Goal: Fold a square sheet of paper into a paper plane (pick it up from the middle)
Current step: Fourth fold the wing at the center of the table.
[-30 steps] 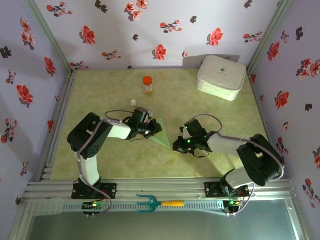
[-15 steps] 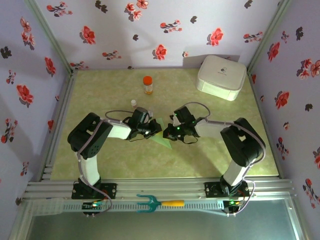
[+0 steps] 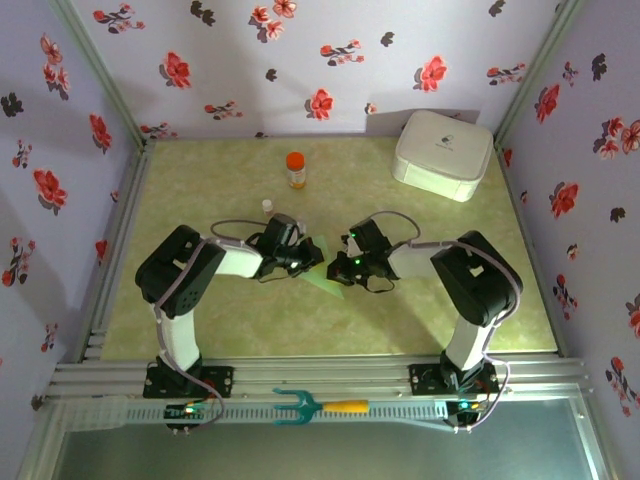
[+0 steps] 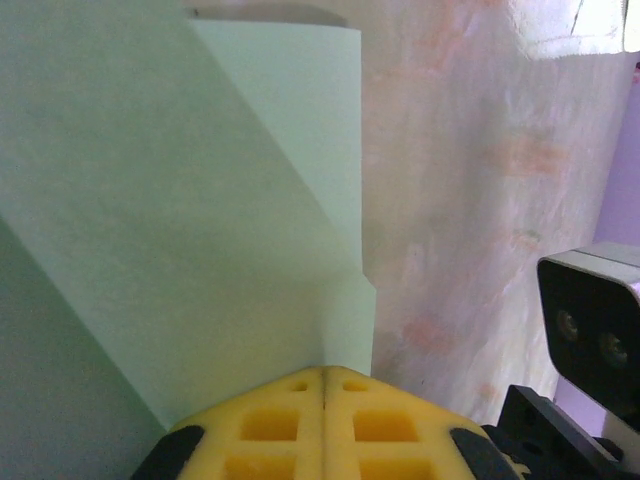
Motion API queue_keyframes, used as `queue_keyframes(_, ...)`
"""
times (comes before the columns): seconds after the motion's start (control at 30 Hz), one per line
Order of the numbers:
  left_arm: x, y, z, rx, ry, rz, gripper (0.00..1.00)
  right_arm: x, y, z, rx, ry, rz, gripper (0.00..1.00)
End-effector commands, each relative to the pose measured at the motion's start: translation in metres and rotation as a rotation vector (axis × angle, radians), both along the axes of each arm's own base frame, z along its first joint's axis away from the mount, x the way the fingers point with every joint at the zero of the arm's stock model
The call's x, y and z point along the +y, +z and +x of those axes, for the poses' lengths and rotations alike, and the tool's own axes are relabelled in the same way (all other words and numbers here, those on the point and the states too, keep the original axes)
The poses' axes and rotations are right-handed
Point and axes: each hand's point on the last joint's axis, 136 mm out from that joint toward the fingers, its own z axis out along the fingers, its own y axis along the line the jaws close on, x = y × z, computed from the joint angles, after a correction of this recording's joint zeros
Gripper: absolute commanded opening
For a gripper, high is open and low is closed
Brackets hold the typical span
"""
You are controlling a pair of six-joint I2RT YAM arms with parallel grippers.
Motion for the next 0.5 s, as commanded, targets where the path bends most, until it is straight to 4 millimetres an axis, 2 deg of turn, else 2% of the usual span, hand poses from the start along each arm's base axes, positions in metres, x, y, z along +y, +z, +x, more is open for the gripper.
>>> queue_keyframes(0.0,0.003,0.0,0.003,-0.012,-0.013,0.048,0.09,-0.038,-0.048,-0.029,0.14,-0.065,-0.162,0.0)
queue_keyframes(0.1,0.001,0.019,0.005,-0.057,-0.032,0.052,0.09,-0.037,-0.043,-0.026,0.122,-0.059,-0.163,0.0)
queue_keyframes(0.17,0.002,0.024,0.001,-0.06,-0.034,0.07,0.03,-0.038,-0.043,-0.027,0.122,-0.059,-0.163,0.0)
queue_keyframes(0.2,0.003,0.022,-0.001,-0.053,-0.034,0.078,0.0,-0.037,-0.042,-0.026,0.119,-0.059,-0.16,0.0)
queue_keyframes(0.33,-0.002,0.012,-0.011,-0.025,-0.049,0.091,0.0,-0.037,-0.042,-0.027,0.12,-0.06,-0.155,0.0)
queue_keyframes(0.47,0.0,-0.01,-0.017,0.024,-0.041,0.112,0.0,-0.036,-0.043,-0.027,0.12,-0.056,-0.153,0.0)
